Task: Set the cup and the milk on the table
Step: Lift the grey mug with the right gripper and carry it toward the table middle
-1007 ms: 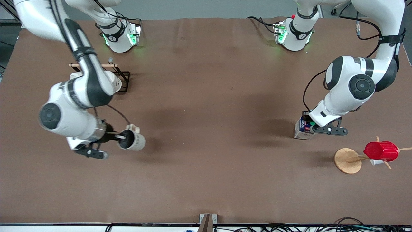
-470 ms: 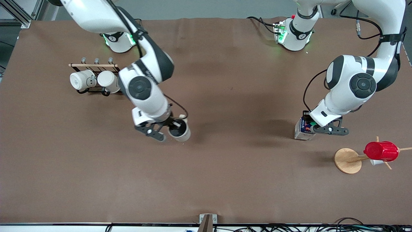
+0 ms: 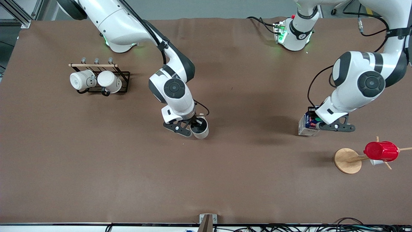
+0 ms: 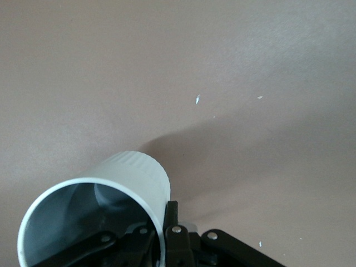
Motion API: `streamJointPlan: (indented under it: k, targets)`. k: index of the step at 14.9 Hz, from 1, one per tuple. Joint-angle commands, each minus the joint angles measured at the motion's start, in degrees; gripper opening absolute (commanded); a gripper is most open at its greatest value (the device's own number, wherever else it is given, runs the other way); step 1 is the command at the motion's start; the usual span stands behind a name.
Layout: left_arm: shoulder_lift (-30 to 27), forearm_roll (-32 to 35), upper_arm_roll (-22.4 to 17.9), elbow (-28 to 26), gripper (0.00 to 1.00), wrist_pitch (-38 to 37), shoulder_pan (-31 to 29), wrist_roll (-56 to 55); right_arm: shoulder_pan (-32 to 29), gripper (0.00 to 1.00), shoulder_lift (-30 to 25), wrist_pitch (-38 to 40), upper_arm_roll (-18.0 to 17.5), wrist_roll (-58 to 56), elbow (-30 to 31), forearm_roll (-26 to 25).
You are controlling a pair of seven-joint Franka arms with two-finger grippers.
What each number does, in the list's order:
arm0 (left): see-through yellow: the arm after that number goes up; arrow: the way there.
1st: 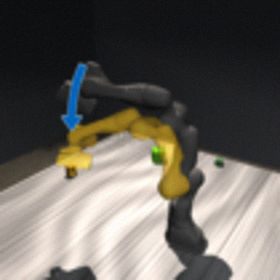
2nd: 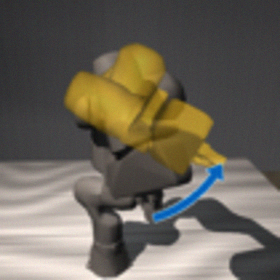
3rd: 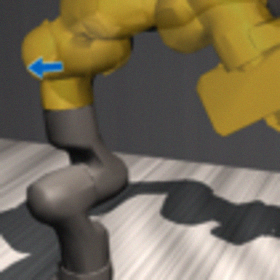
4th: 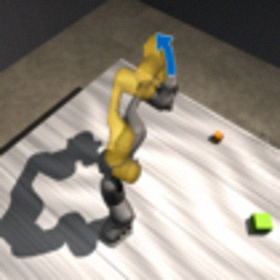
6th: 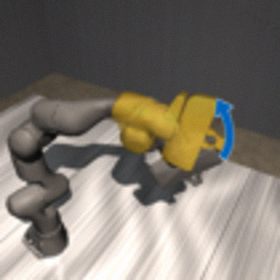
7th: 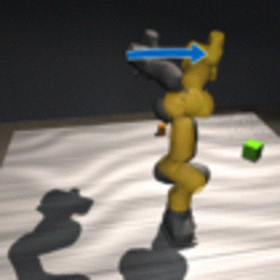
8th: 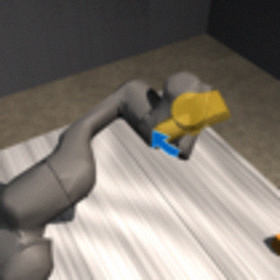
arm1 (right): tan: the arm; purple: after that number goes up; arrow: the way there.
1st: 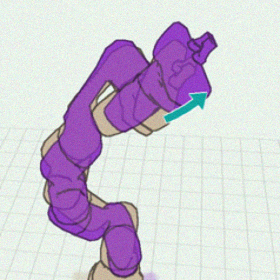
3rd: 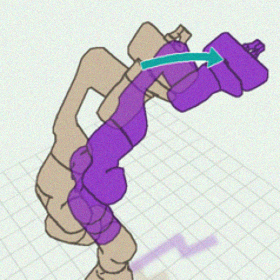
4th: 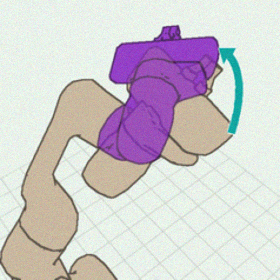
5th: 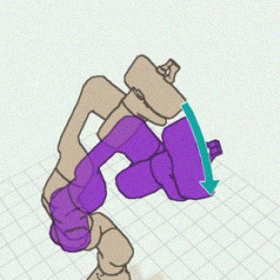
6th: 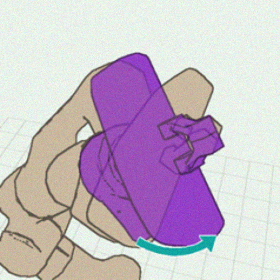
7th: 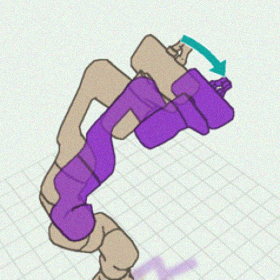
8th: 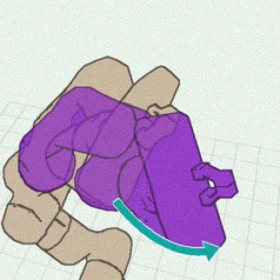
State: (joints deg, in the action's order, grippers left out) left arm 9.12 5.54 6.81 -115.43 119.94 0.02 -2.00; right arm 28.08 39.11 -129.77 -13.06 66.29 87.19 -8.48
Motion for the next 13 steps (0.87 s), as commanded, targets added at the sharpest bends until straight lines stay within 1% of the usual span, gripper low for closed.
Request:
streamJointPlan:
  k: [1,3,4,6,9,10,11,13]
  targets:
    - [-1.56,1.05,0.22,-0.06,0.37,-1.2,-0.63,0.95,1.27,0.03,1.31,0.57,-0.74,1.21,-1.32,-3.2]
    - [-1.56,1.05,0.22,0.65,0.37,-1.29,-0.63,0.86,1.54,0.05,1.93,0.39,-2.14,1.12,-1.32,-3.47]
    - [-1.56,1.05,0.13,0.65,0.37,-1.37,-0.63,0.95,1.63,0.07,2.11,0.3,-2.32,1.04,-1.32,-3.82]
    - [-1.47,1.05,0.13,0.91,0.37,-1.37,-0.63,0.77,1.72,0.08,2.37,0.3,-2.41,1.03,-1.23,-5.05]
    - [-1.21,0.88,0.22,1.44,0.37,-1.37,-0.37,0.33,1.89,0.18,3.51,0.21,-2.85,1.12,-1.23,-6.72]
    - [-1.21,0.87,0.22,1.44,0.37,-1.37,-0.2,0.07,1.8,0.27,3.6,0.3,-3.03,1.04,-1.15,-6.72]
    - [-1.21,0.79,0.22,1.44,0.37,-1.37,-0.19,-0.02,1.8,0.47,3.51,0.39,-3.03,0.95,-1.23,-6.72]
    - [-1.04,0.44,0.22,1.44,0.37,-1.37,-0.19,-0.11,1.72,1.0,2.99,0.48,-3.12,1.21,-1.32,-6.64]
